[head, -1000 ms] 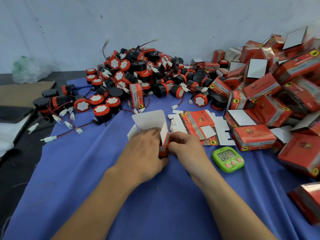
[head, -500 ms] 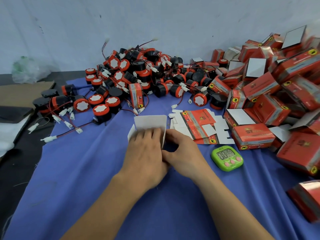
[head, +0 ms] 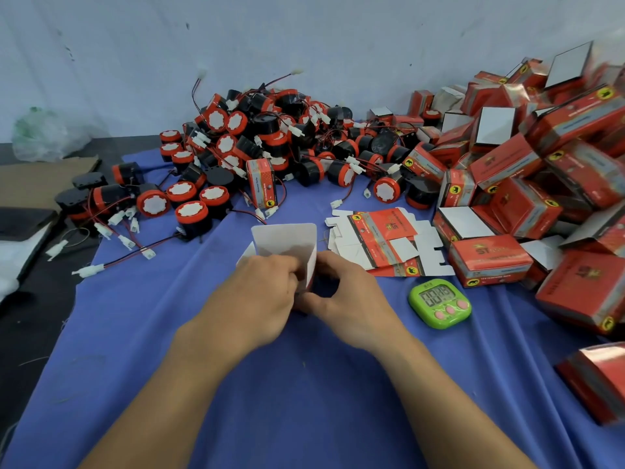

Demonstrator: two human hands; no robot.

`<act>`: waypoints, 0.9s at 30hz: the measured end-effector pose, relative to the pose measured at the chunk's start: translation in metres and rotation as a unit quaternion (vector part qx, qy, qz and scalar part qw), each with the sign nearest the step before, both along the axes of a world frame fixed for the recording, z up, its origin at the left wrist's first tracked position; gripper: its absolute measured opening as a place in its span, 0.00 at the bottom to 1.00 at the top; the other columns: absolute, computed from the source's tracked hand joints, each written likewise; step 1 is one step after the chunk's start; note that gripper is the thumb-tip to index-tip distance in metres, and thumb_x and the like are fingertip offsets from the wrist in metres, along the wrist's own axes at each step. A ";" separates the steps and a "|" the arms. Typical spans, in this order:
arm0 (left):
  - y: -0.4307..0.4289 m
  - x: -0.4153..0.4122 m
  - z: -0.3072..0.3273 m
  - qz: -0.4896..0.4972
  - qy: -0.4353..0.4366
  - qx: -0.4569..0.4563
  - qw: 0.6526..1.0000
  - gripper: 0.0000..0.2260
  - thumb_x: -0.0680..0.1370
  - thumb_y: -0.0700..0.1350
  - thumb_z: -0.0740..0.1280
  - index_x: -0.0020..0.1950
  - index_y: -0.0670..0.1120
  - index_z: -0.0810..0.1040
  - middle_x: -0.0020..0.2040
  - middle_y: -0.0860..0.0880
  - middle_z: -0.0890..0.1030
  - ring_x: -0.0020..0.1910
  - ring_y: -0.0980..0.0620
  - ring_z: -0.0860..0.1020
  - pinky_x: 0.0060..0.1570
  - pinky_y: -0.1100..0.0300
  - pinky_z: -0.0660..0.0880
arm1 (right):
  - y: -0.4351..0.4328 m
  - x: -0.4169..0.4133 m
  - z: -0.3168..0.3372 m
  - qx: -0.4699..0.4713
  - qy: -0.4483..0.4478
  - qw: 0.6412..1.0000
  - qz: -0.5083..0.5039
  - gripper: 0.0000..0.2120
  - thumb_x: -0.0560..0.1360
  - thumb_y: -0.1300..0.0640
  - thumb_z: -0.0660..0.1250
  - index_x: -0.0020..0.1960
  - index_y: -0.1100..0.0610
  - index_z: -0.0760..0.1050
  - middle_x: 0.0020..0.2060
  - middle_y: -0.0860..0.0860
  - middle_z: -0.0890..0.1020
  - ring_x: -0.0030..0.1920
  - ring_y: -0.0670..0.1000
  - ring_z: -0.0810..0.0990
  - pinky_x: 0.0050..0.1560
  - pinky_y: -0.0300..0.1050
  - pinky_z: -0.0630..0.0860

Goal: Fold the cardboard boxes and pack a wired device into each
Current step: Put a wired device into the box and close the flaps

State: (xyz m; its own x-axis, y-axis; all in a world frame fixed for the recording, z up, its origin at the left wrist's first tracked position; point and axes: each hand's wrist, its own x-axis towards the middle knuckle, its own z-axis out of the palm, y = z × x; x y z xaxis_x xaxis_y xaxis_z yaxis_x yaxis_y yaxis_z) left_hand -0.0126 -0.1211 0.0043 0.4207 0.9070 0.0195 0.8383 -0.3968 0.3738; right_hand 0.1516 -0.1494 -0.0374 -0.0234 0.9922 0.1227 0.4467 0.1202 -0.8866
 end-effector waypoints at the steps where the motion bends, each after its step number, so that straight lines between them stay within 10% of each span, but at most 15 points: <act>1: -0.001 0.002 0.000 0.005 0.006 -0.001 1.000 0.13 0.81 0.39 0.59 0.54 0.54 0.80 0.44 0.54 0.79 0.46 0.47 0.77 0.44 0.50 0.78 | -0.001 0.000 0.000 0.013 -0.012 1.000 0.003 0.18 0.70 0.56 0.76 0.58 0.46 0.79 0.50 0.41 0.84 0.54 0.43 0.81 0.58 0.46 0.78; 7: 0.006 0.003 0.004 0.019 0.128 -0.006 0.992 0.12 0.78 0.37 0.64 0.52 0.53 0.82 0.46 0.52 0.83 0.44 0.50 0.78 0.32 0.60 0.65 | -0.007 -0.011 -0.002 0.032 -0.054 0.997 0.032 0.19 0.68 0.51 0.74 0.59 0.43 0.79 0.51 0.37 0.84 0.55 0.39 0.81 0.58 0.39 0.77; 24: 0.014 -0.003 0.009 0.023 0.110 -0.075 0.991 0.13 0.77 0.35 0.67 0.51 0.51 0.85 0.43 0.51 0.82 0.42 0.49 0.79 0.34 0.58 0.72 | -0.007 -0.008 -0.002 0.030 -0.077 0.995 0.050 0.22 0.68 0.51 0.76 0.61 0.43 0.78 0.52 0.36 0.83 0.56 0.38 0.80 0.57 0.36 0.77; 27: 0.011 -0.005 0.008 0.050 0.109 0.025 0.992 0.07 0.78 0.38 0.69 0.49 0.50 0.83 0.44 0.50 0.83 0.40 0.50 0.78 0.37 0.59 0.72 | -0.007 -0.008 -0.001 0.053 -0.089 0.994 0.031 0.22 0.68 0.54 0.75 0.61 0.41 0.78 0.51 0.35 0.82 0.55 0.39 0.79 0.55 0.33 0.74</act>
